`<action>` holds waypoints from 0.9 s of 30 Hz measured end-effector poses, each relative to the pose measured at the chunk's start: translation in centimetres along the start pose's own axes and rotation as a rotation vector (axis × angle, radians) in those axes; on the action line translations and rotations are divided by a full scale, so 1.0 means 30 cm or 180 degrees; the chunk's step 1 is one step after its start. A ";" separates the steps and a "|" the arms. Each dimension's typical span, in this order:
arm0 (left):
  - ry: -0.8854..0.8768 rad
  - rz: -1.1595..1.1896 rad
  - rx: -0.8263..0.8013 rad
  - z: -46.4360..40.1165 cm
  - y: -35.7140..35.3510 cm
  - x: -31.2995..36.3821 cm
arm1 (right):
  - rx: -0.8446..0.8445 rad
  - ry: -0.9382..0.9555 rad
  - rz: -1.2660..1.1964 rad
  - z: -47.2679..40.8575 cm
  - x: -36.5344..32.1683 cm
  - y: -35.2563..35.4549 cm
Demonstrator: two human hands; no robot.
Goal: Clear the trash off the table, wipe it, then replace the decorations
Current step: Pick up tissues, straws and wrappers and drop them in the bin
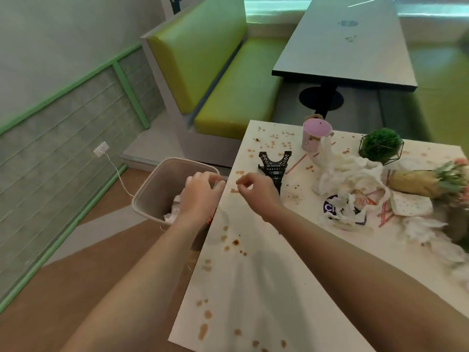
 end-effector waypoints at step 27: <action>-0.0317 0.0349 -0.1667 0.220 -0.788 0.614 | 0.0126 -0.1012 0.1013 0.166 0.841 0.586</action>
Point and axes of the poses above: each hand's wrist, its own z-axis away from the middle knuckle, its own y-axis out of the back of the hand, x = y × z, the point moved 9 cm from there along -z, towards the middle knuckle, and after that the axes turned 4 degrees about -z, right-handed, at the moved point
